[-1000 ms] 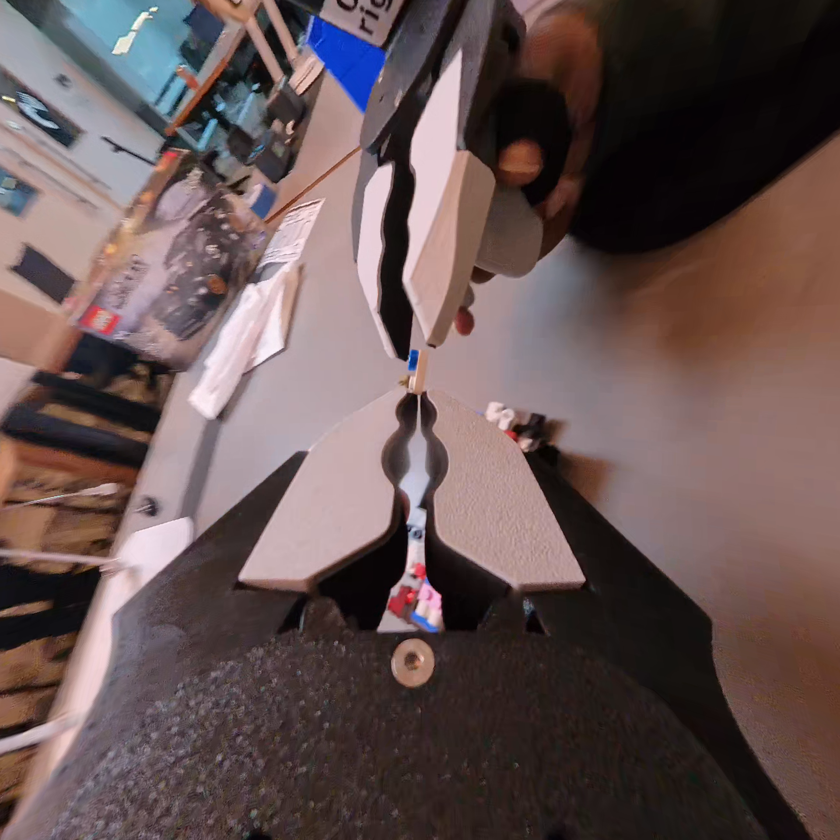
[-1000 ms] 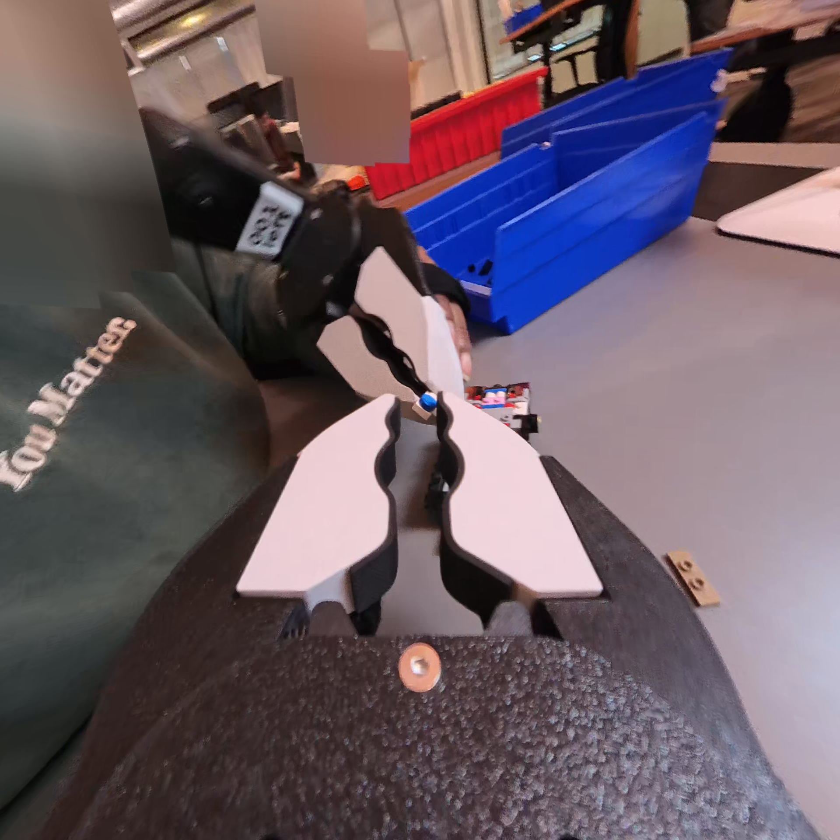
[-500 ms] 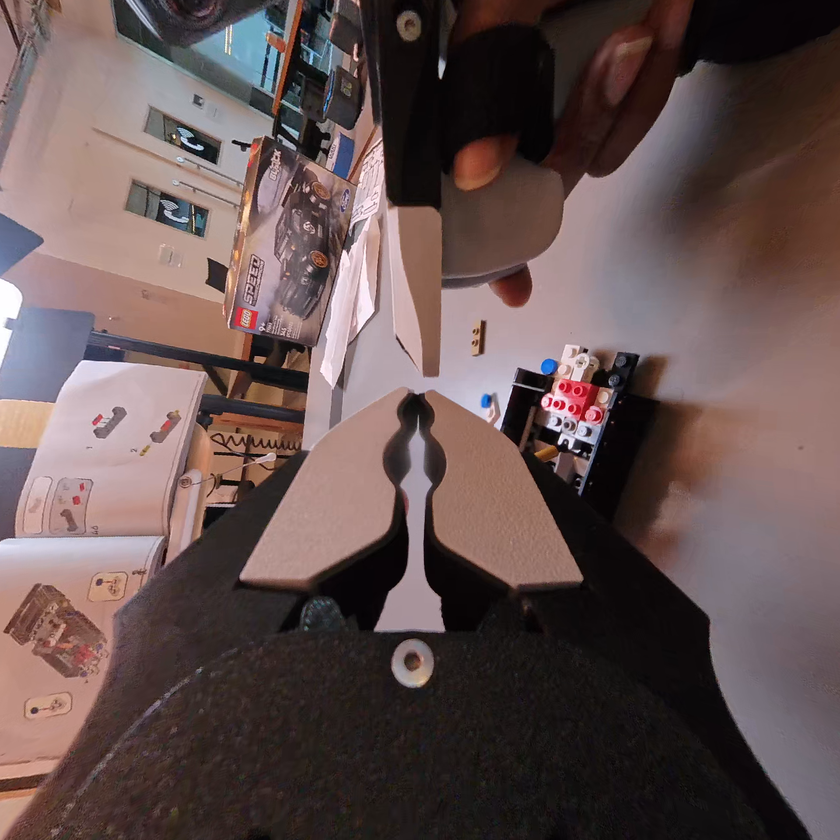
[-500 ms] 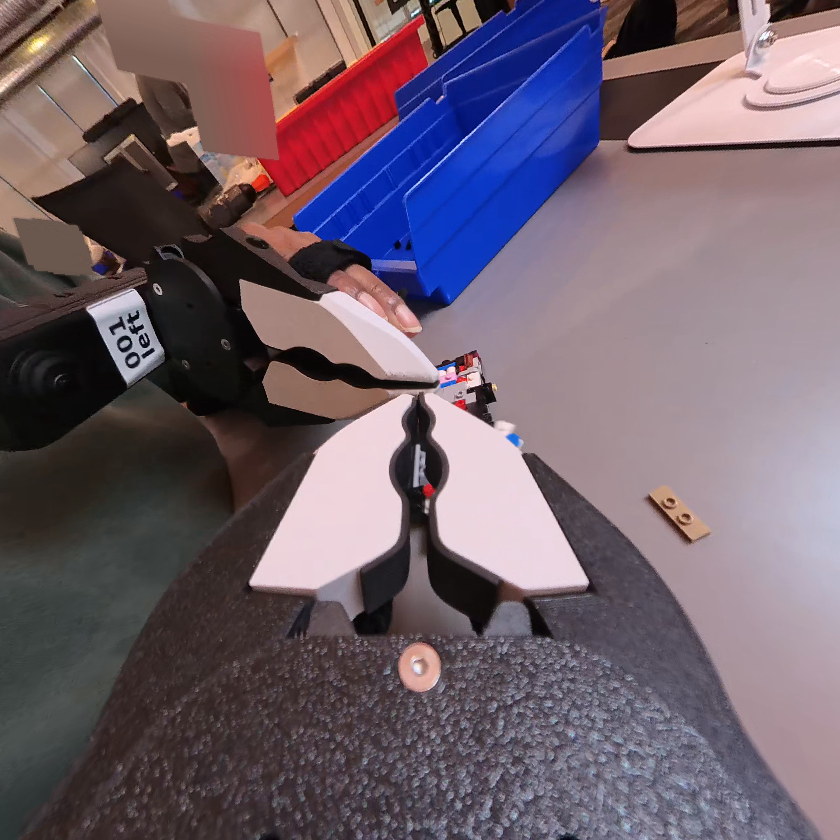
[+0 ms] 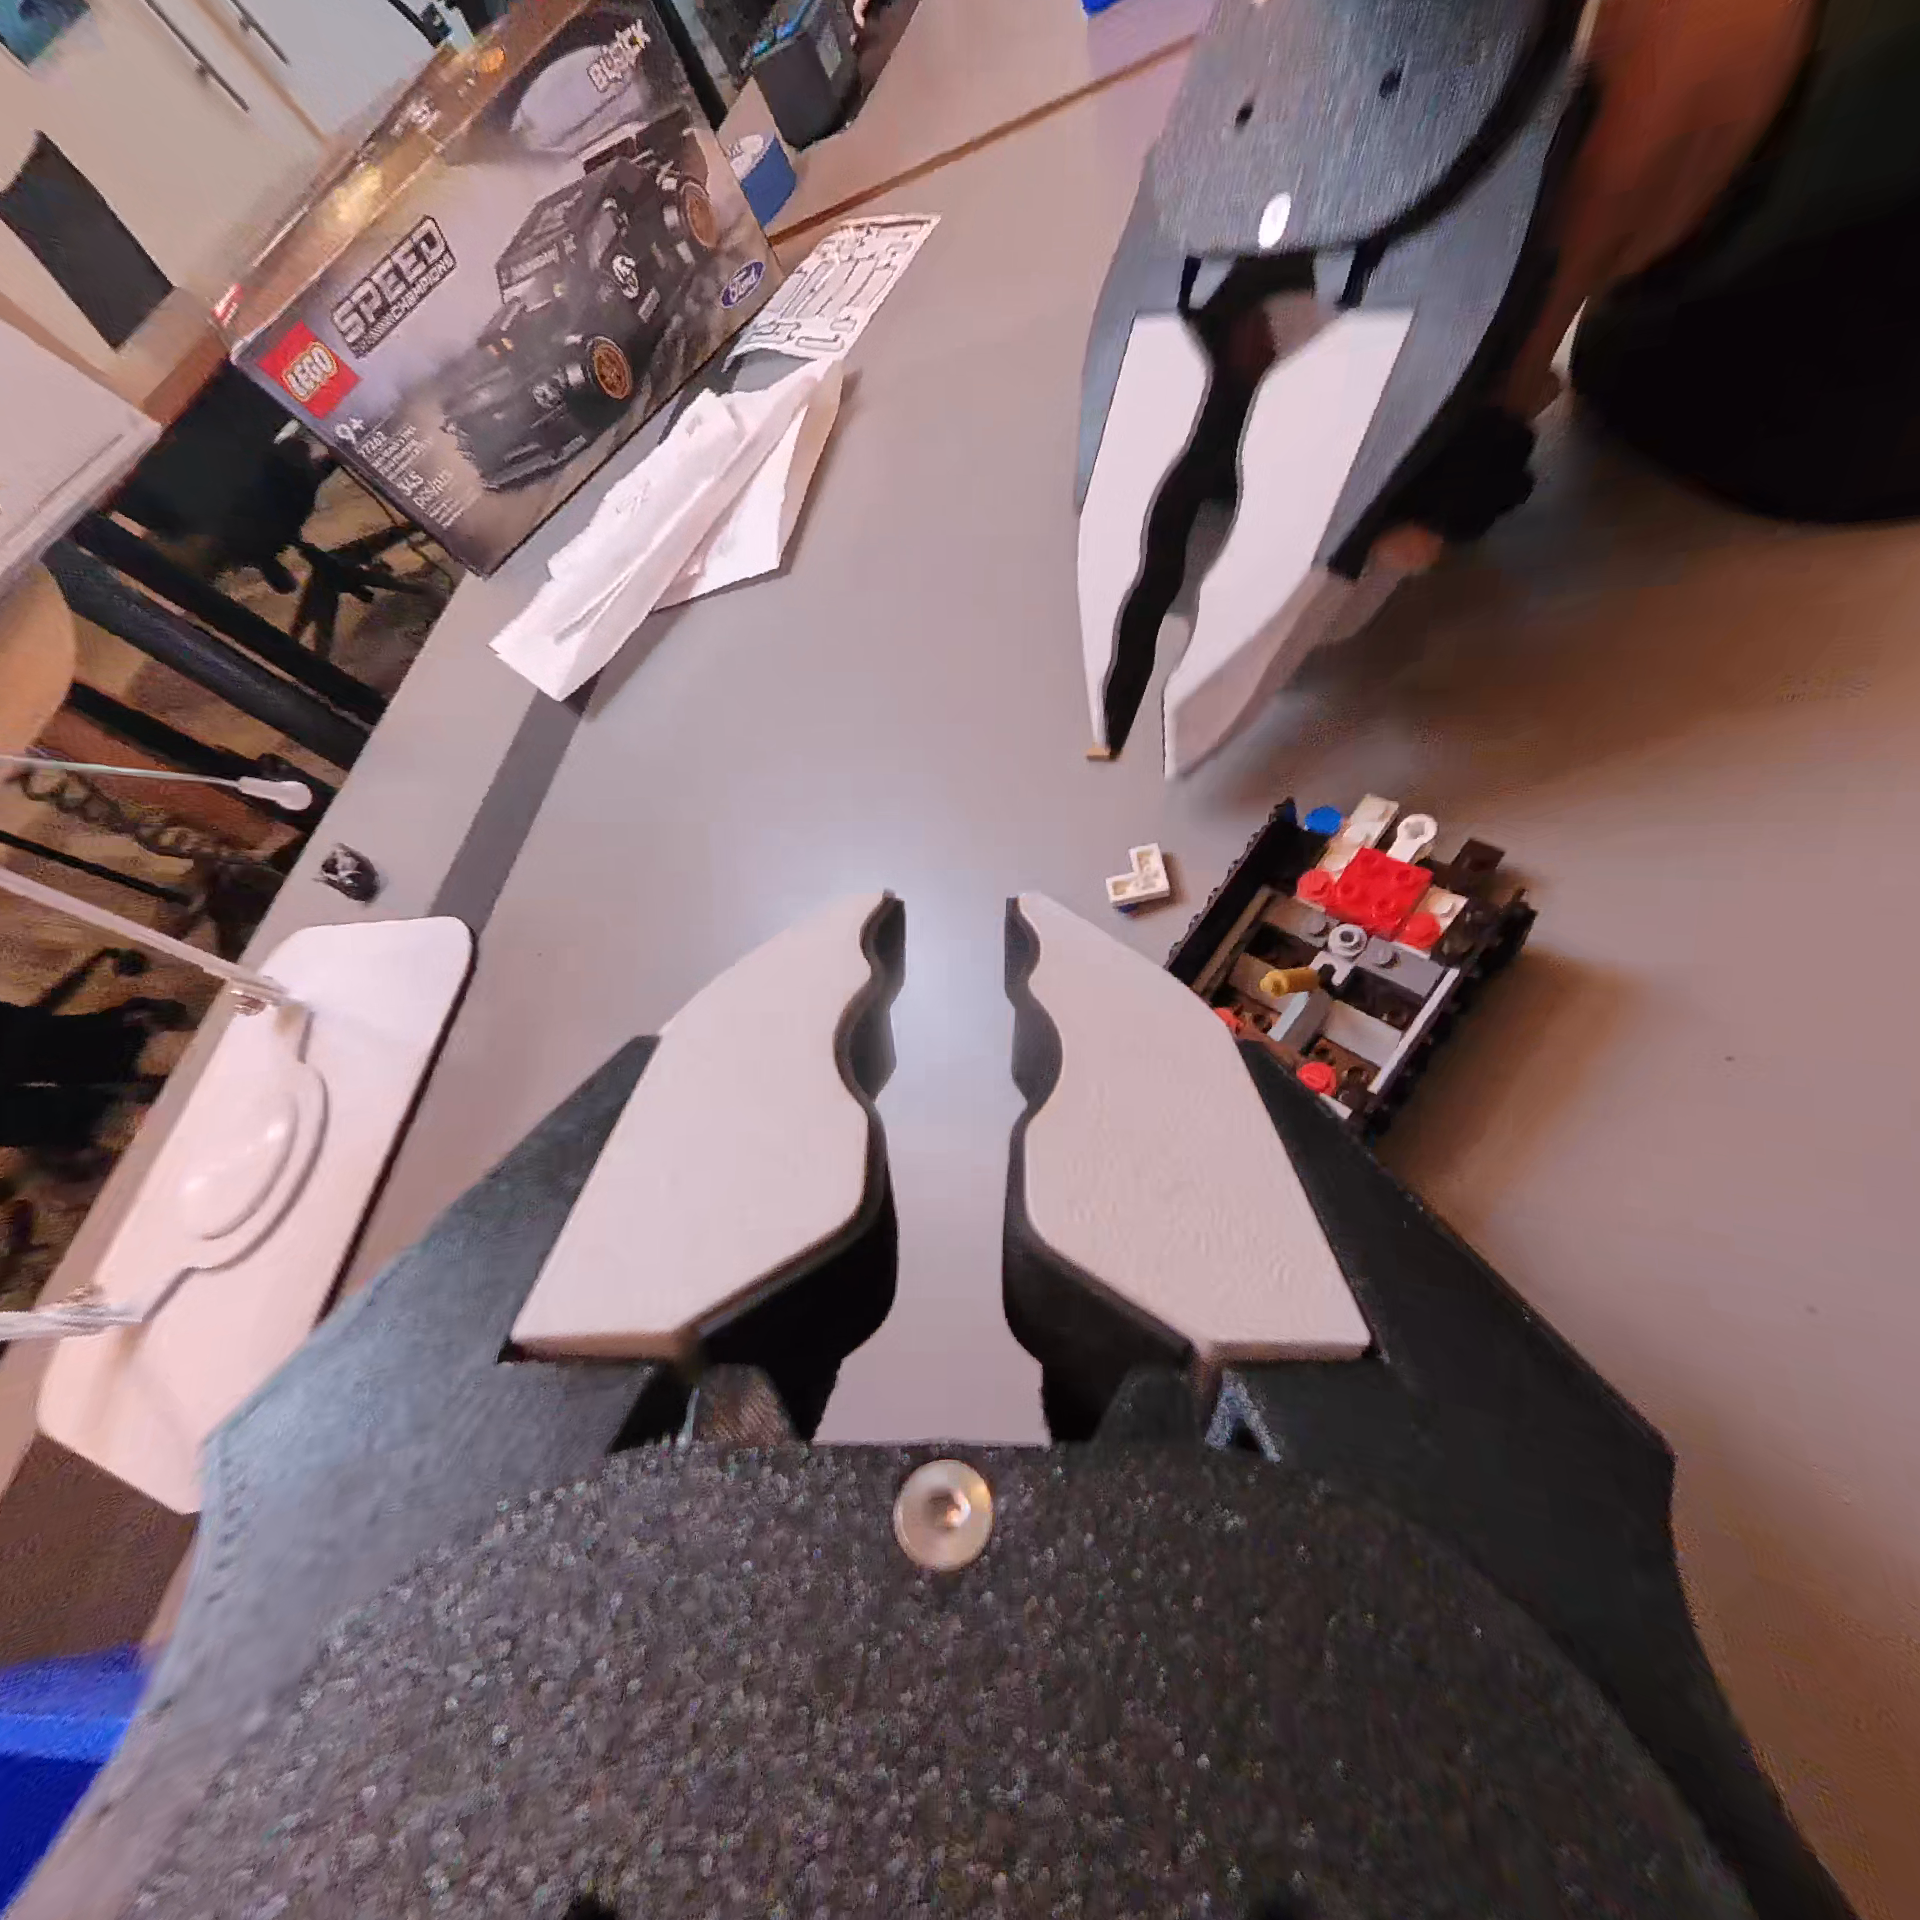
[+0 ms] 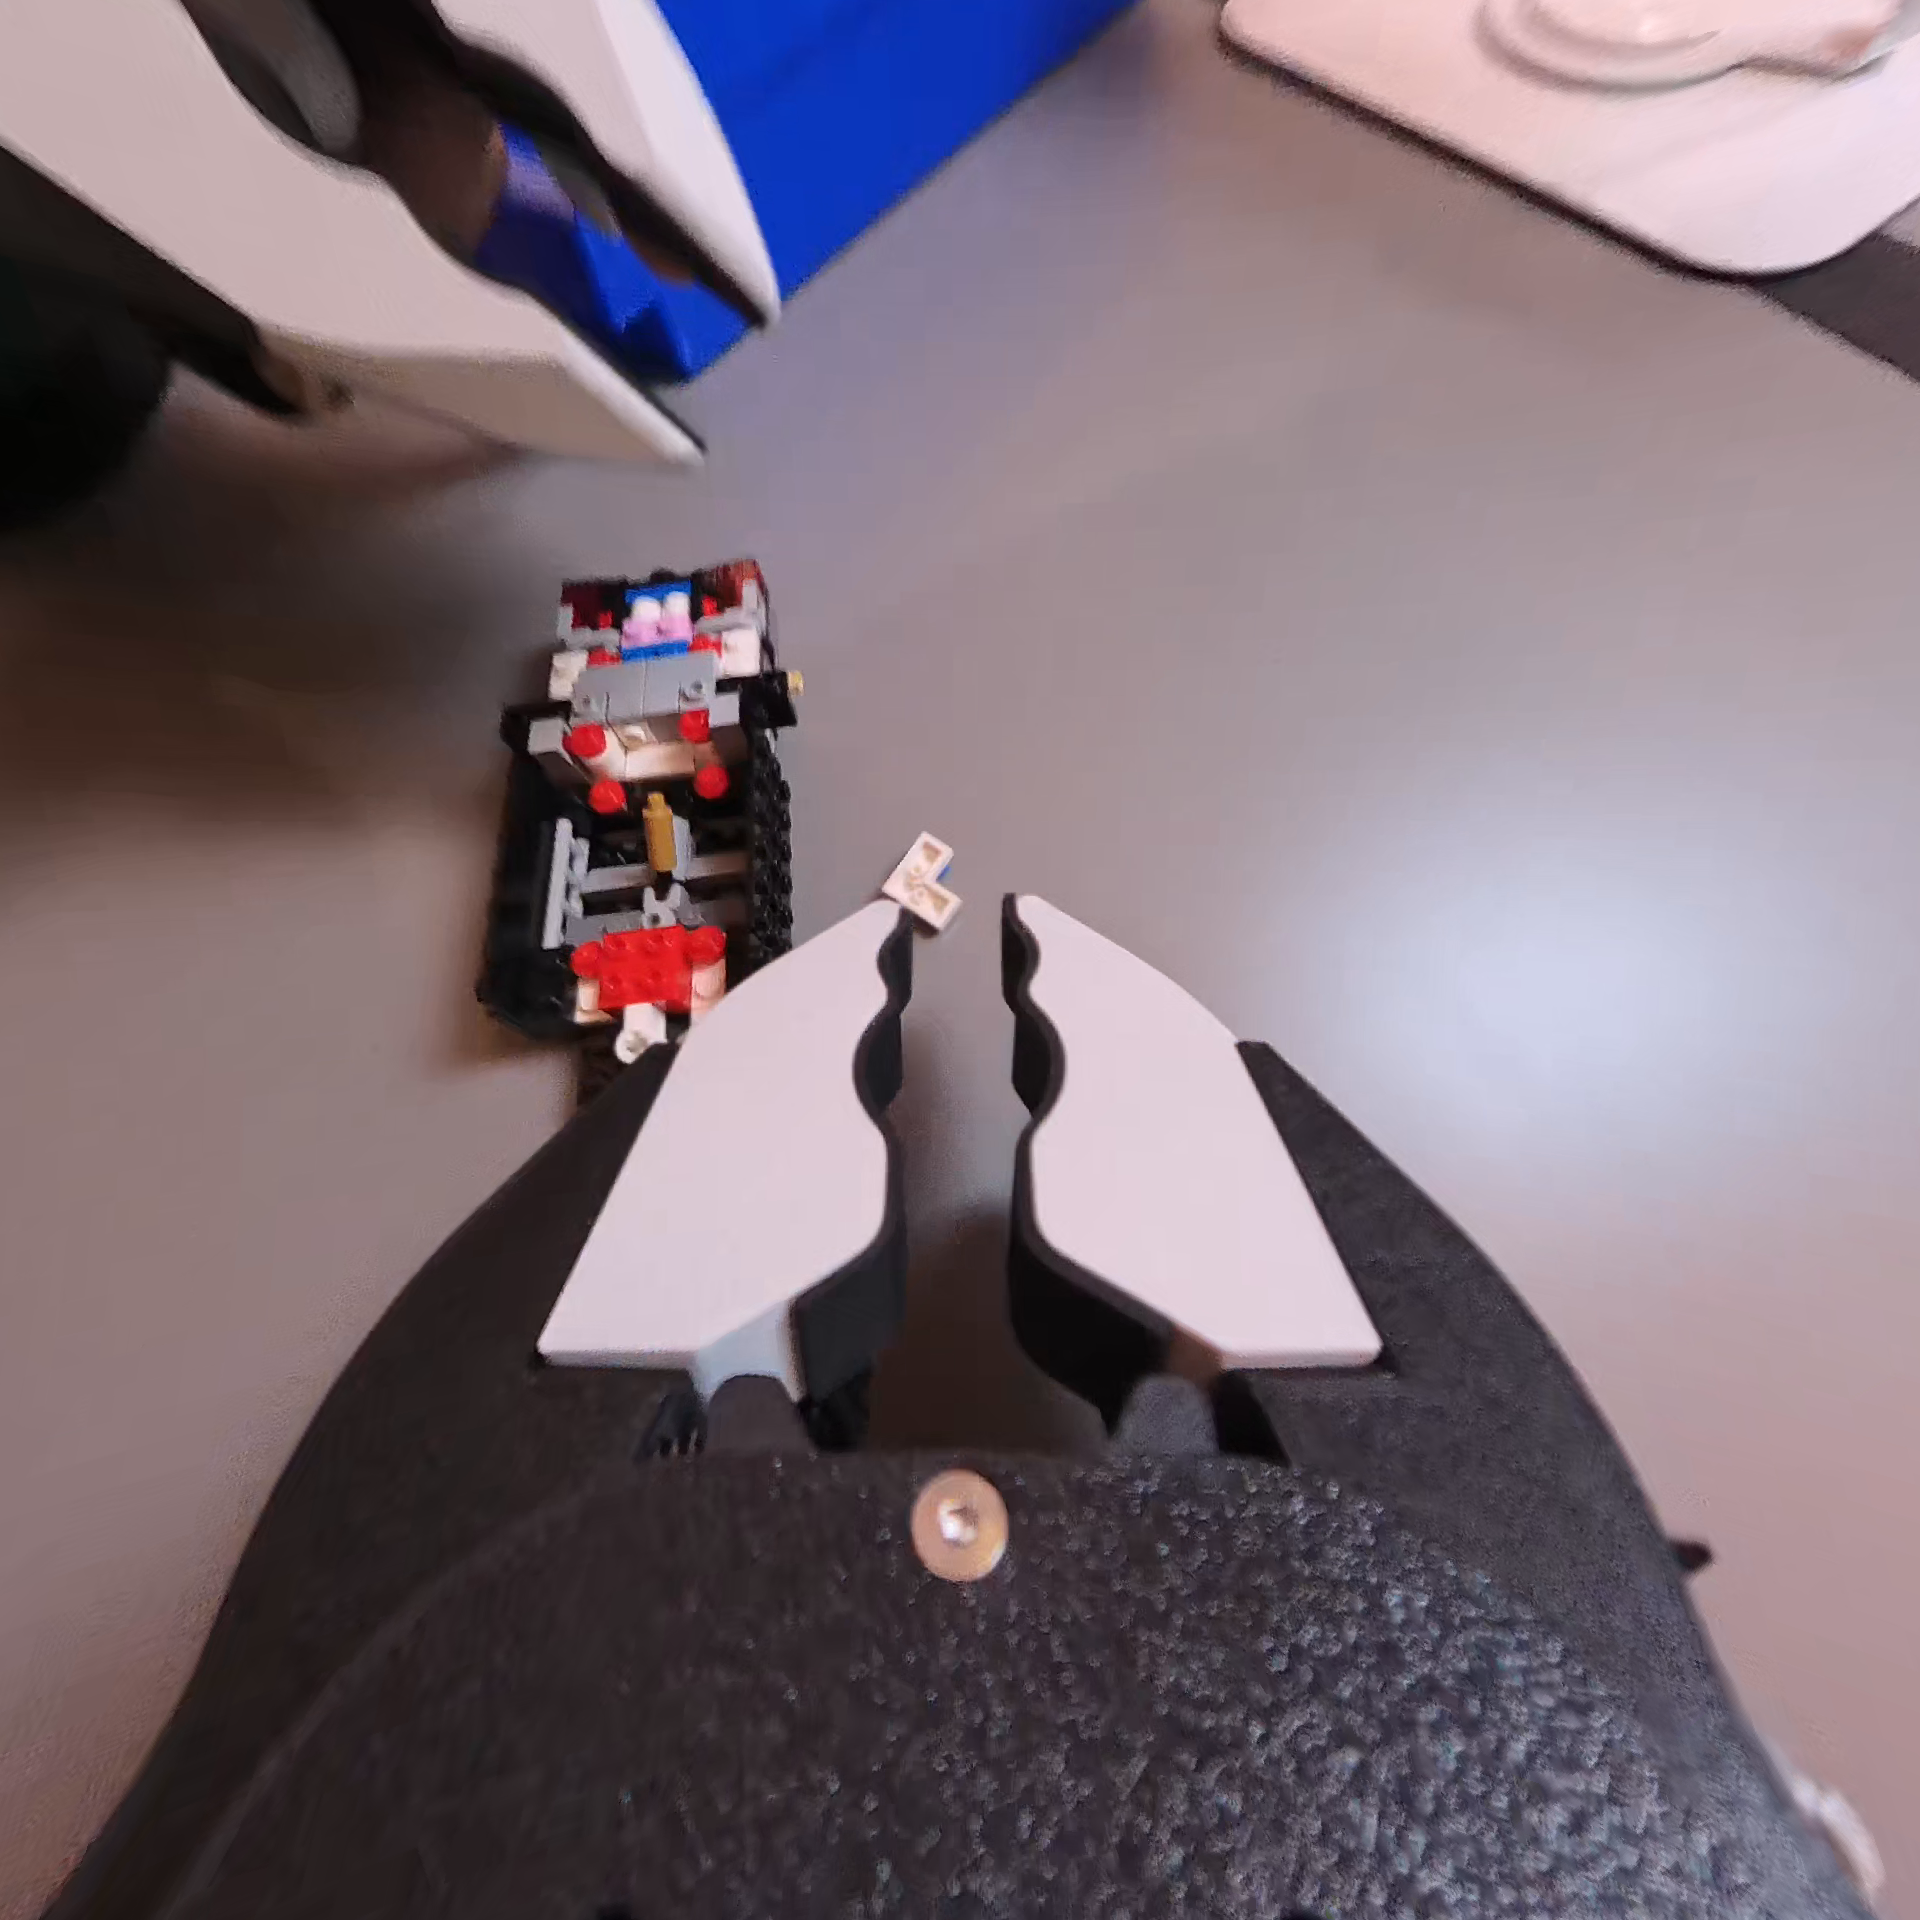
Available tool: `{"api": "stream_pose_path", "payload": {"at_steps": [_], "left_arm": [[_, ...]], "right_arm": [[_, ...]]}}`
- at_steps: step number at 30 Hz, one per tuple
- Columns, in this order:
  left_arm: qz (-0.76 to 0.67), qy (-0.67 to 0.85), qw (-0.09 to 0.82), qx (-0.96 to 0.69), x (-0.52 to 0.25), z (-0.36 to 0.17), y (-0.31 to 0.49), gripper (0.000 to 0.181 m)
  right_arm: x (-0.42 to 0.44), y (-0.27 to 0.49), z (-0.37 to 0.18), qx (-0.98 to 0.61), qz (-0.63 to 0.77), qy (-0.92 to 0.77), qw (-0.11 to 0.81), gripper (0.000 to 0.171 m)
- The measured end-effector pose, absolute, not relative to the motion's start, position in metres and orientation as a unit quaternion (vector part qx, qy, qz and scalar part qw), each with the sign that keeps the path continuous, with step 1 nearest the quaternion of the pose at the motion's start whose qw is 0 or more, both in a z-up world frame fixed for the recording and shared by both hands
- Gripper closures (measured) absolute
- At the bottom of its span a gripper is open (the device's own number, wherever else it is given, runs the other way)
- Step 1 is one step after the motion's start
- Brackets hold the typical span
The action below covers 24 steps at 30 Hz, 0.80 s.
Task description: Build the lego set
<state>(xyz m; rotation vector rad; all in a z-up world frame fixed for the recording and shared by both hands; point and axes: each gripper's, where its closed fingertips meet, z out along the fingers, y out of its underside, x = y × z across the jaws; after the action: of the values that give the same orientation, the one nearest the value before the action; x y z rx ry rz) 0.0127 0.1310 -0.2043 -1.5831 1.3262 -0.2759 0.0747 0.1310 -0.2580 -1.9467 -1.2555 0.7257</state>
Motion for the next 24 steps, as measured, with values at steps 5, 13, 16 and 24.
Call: {"api": "stream_pose_path", "payload": {"at_steps": [5,13,16,24], "left_arm": [[-0.176,0.526,0.496,-0.668,0.006,-0.198,0.121,0.162],[-0.269,0.464,0.485,-0.691,-0.007,-0.211,0.088,0.166],[-0.329,0.422,0.475,-0.699,-0.005,-0.209,0.080,0.165],[-0.546,0.262,0.405,-0.685,0.007,-0.175,0.069,0.160]], "right_arm": [[0.057,0.128,-0.274,-0.739,0.254,-0.554,0.287,0.151],[0.054,0.134,-0.277,-0.722,0.210,-0.580,0.313,0.158],[0.042,0.128,-0.234,-0.667,0.261,-0.551,0.428,0.158],[0.016,0.091,-0.168,-0.482,0.076,-0.585,0.648,0.158]]}}
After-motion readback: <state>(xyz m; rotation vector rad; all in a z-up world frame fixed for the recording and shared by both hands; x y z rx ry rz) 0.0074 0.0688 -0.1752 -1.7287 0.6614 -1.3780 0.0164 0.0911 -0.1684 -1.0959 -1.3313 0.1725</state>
